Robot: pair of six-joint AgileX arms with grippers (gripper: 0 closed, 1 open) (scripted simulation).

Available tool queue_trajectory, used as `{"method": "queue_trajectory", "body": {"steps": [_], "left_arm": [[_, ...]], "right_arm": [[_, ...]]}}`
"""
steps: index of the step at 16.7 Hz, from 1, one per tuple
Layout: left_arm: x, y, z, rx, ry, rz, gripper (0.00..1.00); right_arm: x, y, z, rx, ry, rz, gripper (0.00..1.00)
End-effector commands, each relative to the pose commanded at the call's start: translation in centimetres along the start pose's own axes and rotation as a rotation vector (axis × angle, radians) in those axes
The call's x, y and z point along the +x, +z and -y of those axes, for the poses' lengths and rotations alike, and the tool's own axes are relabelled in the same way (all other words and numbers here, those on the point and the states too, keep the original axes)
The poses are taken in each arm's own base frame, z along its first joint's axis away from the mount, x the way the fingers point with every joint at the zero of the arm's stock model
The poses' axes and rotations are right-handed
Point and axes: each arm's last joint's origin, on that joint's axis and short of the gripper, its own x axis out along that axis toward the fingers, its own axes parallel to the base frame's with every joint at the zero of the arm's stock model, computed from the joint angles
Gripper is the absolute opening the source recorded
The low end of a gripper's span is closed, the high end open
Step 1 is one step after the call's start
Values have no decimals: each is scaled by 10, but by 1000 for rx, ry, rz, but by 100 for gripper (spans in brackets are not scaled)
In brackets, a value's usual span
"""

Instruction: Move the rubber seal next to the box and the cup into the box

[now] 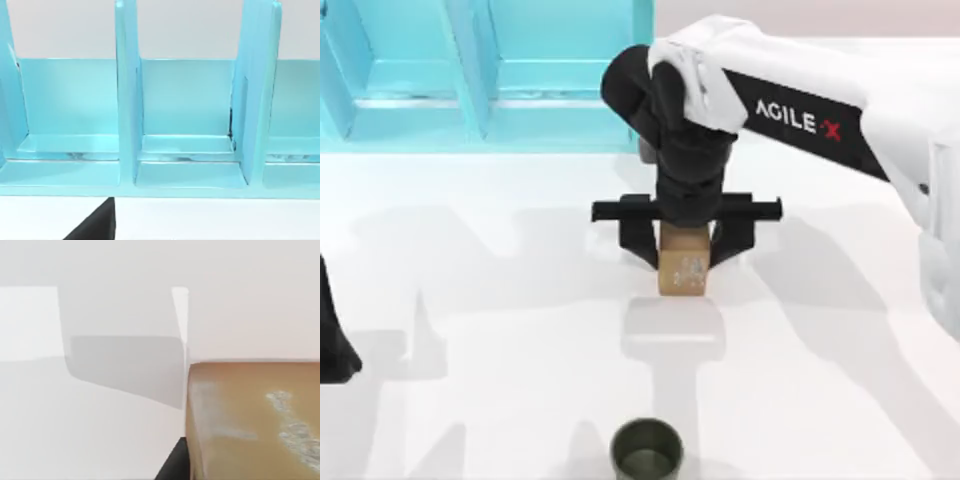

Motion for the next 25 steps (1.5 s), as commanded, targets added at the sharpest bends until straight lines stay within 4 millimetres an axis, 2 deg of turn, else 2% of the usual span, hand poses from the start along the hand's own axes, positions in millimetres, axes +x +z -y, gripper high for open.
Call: {"method": "queue_trajectory", "body": {"steps": [3, 6, 10, 14, 21, 25], "left_arm": [[0, 0, 0, 0, 0, 0, 100], [0, 0, 0, 0, 0, 0, 100], [0, 0, 0, 0, 0, 0, 100], [0, 0, 0, 0, 0, 0, 100], [0, 0, 0, 0, 0, 0, 100], [0, 0, 0, 0, 0, 0, 100]], "right_arm": [[0, 0, 0, 0, 0, 0, 0], [-5, 2, 8, 4, -5, -6, 0], [-48, 6, 49, 6, -6, -5, 0], [-95, 2, 95, 4, 0, 1, 0], [-101, 0, 101, 2, 0, 3, 0], [-112, -14, 125, 2, -1, 8, 0]]}}
